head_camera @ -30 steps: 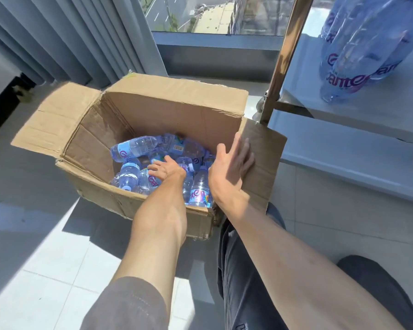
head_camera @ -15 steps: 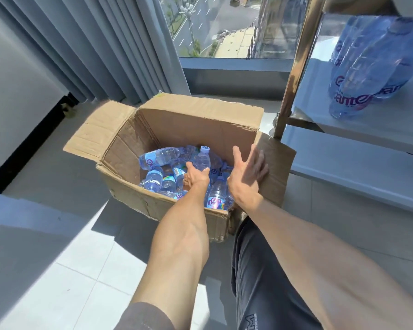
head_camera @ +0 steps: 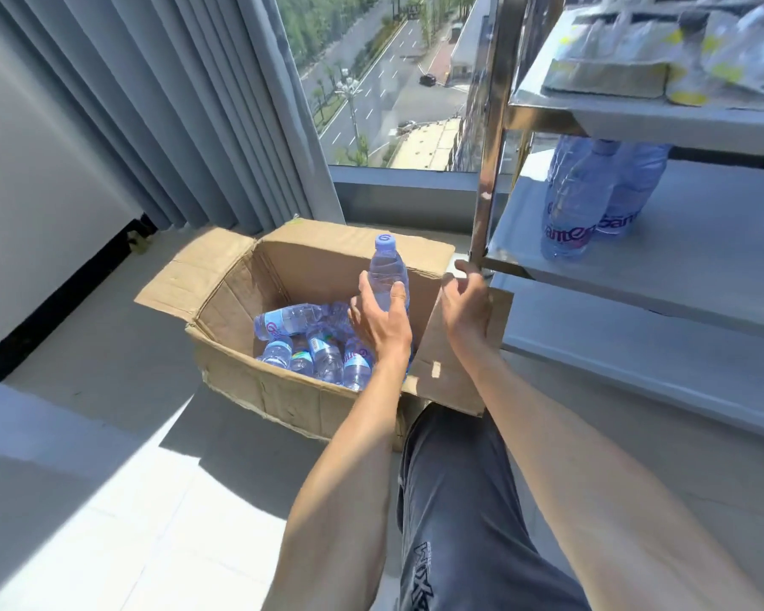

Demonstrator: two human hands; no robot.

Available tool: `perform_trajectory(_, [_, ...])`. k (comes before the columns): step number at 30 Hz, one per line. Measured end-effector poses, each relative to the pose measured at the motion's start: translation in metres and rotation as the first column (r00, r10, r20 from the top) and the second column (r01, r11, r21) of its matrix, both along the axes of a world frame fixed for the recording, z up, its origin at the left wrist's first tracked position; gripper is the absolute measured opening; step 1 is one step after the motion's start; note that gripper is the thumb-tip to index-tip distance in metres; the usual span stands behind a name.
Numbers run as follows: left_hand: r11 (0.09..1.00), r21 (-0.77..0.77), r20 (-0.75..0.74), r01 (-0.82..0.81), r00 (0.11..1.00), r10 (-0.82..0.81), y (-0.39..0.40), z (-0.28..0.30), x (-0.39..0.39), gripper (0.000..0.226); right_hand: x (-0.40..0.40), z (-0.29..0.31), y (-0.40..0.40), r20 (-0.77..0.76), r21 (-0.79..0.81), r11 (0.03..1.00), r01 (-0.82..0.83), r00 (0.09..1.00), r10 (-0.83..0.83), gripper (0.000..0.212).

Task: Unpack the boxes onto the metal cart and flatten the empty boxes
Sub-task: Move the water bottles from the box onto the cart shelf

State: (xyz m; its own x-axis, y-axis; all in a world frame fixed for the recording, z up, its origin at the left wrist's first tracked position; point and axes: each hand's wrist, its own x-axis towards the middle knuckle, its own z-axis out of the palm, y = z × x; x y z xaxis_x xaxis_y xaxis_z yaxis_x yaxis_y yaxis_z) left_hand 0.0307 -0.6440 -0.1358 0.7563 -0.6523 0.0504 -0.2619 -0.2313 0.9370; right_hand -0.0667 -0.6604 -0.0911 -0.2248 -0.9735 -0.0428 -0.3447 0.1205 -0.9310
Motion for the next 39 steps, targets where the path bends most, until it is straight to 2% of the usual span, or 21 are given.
perform_trajectory(2, [0.998,-0.050,-0.019,0.049,0.999,-0.050,0.003,0.014,-0.019,0.074,-0.010,0.019,0.001,0.089,-0.057,0.998,-0.008,0.996,0.013,0.026])
perform_trajectory(4, [0.989,-0.085,-0.022,0.122,0.992,-0.124,0.004,0.024,-0.040,0.074,-0.020,0.036,0.003,0.077,-0.071,0.996,-0.052,0.995,0.058,0.016])
perform_trajectory(7, [0.948,-0.186,-0.083,0.260,0.957,-0.278,0.006,0.037,-0.077,0.081,-0.045,0.052,0.005,0.125,-0.139,0.988,-0.060,0.989,0.078,0.020])
perform_trajectory(9, [0.934,-0.230,-0.111,0.274,0.946,-0.305,0.009,0.042,-0.101,0.078,-0.066,0.054,0.006,0.183,-0.132,0.989,-0.064,0.979,0.087,0.017])
perform_trajectory(12, [0.933,-0.211,-0.027,0.291,0.953,-0.303,0.022,0.055,-0.139,0.060,-0.099,0.057,0.018,0.225,-0.107,0.991,-0.075,0.969,0.098,0.043])
perform_trajectory(15, [0.922,-0.170,0.013,0.349,0.936,-0.352,0.031,0.066,-0.171,0.059,-0.132,0.060,0.036,0.239,-0.137,0.991,0.006,0.971,0.027,0.038])
perform_trajectory(17, [0.894,-0.222,-0.075,0.389,0.908,-0.413,0.040,0.069,-0.187,0.055,-0.161,0.060,0.050,0.293,-0.168,0.984,0.053,0.956,-0.001,0.033])
perform_trajectory(20, [0.901,-0.328,-0.369,0.283,0.840,-0.398,0.063,0.070,-0.202,0.034,-0.204,0.063,0.077,0.431,-0.207,0.973,0.104,0.902,-0.005,0.024])
perform_trajectory(21, [0.921,-0.297,-0.416,0.254,0.833,-0.364,0.070,0.066,-0.206,0.029,-0.216,0.070,0.086,0.519,-0.189,0.975,0.118,0.855,-0.003,0.021])
perform_trajectory(22, [0.944,-0.202,-0.449,0.261,0.832,-0.326,0.080,0.061,-0.212,0.025,-0.228,0.076,0.096,0.604,-0.159,0.980,0.119,0.797,0.001,0.020])
perform_trajectory(24, [0.917,0.023,-0.562,0.398,0.764,-0.318,0.103,0.054,-0.224,0.036,-0.245,0.090,0.112,0.702,-0.103,0.991,0.082,0.712,0.014,0.026])
perform_trajectory(25, [0.859,0.049,-0.645,0.510,0.672,-0.363,0.116,0.055,-0.232,0.045,-0.254,0.096,0.120,0.722,-0.088,0.995,0.046,0.691,0.032,0.030])
perform_trajectory(27, [0.724,-0.051,-0.734,0.688,0.466,-0.495,0.140,0.061,-0.247,0.061,-0.267,0.104,0.133,0.725,-0.103,0.994,-0.027,0.682,0.093,0.033])
perform_trajectory(29, [0.664,-0.191,-0.729,0.723,0.349,-0.590,0.166,0.072,-0.260,0.063,-0.276,0.107,0.145,0.716,-0.110,0.993,-0.046,0.689,0.111,0.028])
perform_trajectory(31, [0.696,-0.333,-0.701,0.636,0.326,-0.634,0.192,0.074,-0.272,0.048,-0.284,0.103,0.155,0.726,-0.086,0.996,-0.026,0.683,0.081,0.022])
perform_trajectory(34, [0.725,-0.414,-0.662,0.551,0.365,-0.655,0.215,0.063,-0.286,0.032,-0.290,0.087,0.168,0.759,-0.069,0.997,0.042,0.651,0.025,0.015])
perform_trajectory(37, [0.793,-0.309,-0.718,0.525,0.418,-0.557,0.217,0.052,-0.291,0.032,-0.294,0.068,0.180,0.738,-0.056,0.994,0.093,0.674,-0.021,0.017])
perform_trajectory(39, [0.784,-0.277,-0.780,0.556,0.347,-0.521,0.216,0.049,-0.287,0.038,-0.296,0.059,0.185,0.683,-0.070,0.991,0.110,0.729,-0.033,0.027])
